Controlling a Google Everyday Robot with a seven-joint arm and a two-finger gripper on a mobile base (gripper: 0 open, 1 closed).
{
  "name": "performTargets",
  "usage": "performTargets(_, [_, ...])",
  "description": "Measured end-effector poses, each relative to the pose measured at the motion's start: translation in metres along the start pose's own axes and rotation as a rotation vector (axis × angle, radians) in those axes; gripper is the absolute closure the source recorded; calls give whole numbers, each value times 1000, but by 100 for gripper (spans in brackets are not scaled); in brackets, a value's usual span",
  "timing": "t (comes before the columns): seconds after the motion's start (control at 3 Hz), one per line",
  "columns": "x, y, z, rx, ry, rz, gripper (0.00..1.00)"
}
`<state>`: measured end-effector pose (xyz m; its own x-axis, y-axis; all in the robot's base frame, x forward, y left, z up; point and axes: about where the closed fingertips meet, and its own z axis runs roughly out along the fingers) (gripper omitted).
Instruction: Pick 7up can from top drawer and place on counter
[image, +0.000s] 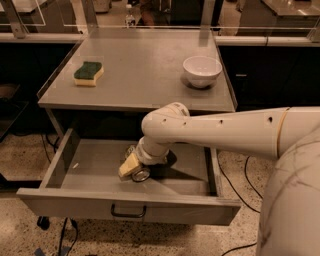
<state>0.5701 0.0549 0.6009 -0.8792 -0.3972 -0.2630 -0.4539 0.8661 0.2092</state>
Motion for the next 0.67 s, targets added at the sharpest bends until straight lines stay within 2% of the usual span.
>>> performTargets(0.67, [1, 0, 1, -4, 0, 2, 60])
